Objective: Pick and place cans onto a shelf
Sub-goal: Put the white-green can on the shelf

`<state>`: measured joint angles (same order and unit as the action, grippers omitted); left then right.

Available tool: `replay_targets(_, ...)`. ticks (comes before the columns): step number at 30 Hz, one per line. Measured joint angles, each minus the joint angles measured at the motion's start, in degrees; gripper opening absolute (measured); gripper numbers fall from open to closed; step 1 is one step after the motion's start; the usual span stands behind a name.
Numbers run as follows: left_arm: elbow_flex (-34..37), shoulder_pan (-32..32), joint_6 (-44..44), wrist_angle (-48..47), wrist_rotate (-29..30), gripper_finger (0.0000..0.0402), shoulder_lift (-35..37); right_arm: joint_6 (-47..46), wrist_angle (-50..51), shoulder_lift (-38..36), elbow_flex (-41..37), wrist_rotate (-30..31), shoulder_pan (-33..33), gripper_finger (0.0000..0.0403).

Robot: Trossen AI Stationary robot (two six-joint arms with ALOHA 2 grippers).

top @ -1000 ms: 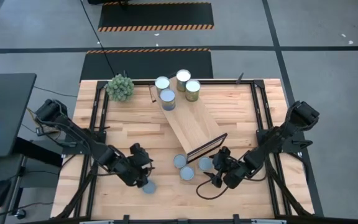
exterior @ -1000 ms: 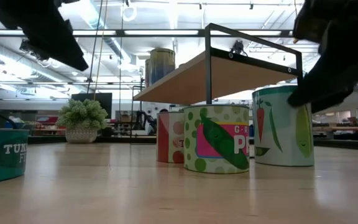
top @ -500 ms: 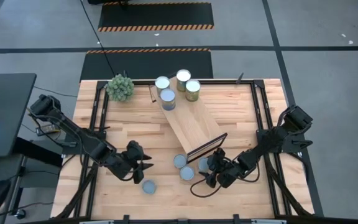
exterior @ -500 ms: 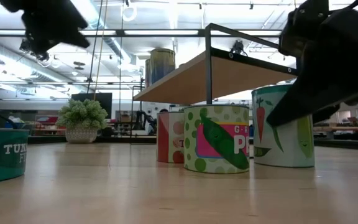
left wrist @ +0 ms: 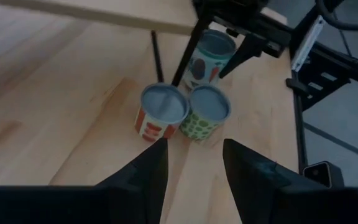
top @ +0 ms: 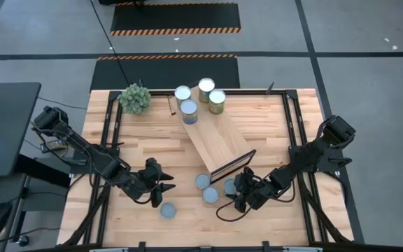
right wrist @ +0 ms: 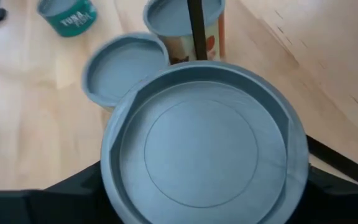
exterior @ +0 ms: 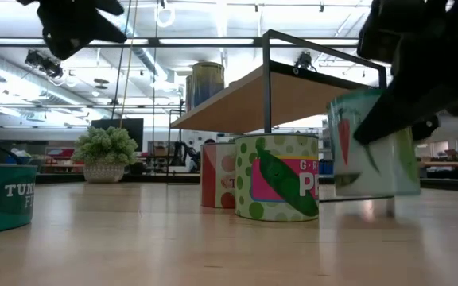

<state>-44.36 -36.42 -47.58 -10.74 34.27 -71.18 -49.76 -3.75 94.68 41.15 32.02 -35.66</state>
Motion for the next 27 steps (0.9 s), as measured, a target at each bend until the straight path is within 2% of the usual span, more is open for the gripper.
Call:
replay_targets(7,0.0,1.9,1.51,2.79,-0.72,0.0172,0.04,0.01,6.58,-7.74,0.0,-4.04,0.0,0.0291)
replay_targets(13,0.0,5.94,3.34,3.14,-6.56,0.0201,0.07,0.92,10.22,-15.55,0.0,-8.15,-0.02,0.0291)
replay_targets(17,0.0,8.68,6.08,3.21,-9.99,0.0206,0.21,1.89,11.19,-20.94,-0.02,-11.33,-0.04,0.0291)
replay_targets(22,0.0,12.14,9.36,4.0,-9.69,0.0198,4.56,1.94,9.76,-27.88,-0.02,-14.11,-0.04,0.0291)
replay_targets(27,-0.11,15.42,14.86,5.07,-8.81,0.0193,10.86,1.94,6.08,-33.47,0.0,-13.91,0.67,0.0291)
